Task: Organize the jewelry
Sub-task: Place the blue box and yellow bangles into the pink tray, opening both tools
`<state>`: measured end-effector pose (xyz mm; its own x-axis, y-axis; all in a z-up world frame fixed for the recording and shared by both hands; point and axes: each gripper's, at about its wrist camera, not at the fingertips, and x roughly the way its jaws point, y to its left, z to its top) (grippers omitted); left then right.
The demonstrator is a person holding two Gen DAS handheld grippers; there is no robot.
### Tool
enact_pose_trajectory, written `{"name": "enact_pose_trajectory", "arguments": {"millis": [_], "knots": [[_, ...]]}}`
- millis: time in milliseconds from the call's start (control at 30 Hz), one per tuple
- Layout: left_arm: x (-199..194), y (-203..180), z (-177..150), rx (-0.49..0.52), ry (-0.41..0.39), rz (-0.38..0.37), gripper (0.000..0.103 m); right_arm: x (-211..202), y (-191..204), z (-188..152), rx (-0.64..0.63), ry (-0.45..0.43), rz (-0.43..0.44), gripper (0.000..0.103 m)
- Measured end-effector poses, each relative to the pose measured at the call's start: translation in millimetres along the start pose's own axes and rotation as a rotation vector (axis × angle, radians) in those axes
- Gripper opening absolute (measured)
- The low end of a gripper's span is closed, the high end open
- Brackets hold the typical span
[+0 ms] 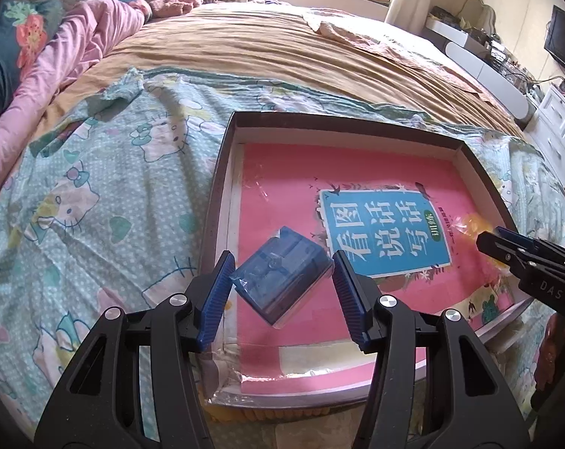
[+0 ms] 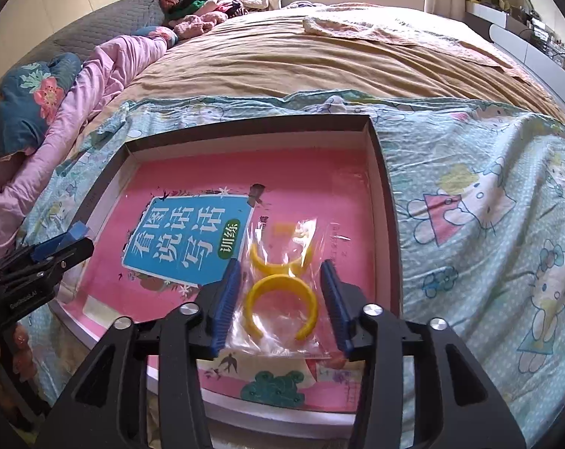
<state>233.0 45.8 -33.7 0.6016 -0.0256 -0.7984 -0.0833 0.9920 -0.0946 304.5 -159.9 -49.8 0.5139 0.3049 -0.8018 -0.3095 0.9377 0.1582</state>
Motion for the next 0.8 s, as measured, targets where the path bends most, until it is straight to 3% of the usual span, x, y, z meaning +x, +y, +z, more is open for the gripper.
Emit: {"name": "enact_pose_trajectory", "arguments": {"millis": [167,300,533,700,800], "knots": [[-5,-4,1,0.012,-0.009,-0.004,0.046,-18,-2,-6,-0.012,-0.046,-0.026,0.060],[-13,-7,1,0.021,-0.021,-0.008,0.056,-35,-6,-10,0.005,-0.086,-0.031,0.072],[-28,-11,2,0.023,-0.044,-0.019,0.065,-63,-12,-18,0.019,-0.130,-0.039,0.075],[-39,-12,0,0.017,-0.066,-0.020,0.077,-82,-12,-23,0.026,-0.171,-0.044,0.087],[-47,-10,0,0.005,-0.081,-0.029,0.086,-94,-10,-27,0.013,-0.190,-0.047,0.087]]}}
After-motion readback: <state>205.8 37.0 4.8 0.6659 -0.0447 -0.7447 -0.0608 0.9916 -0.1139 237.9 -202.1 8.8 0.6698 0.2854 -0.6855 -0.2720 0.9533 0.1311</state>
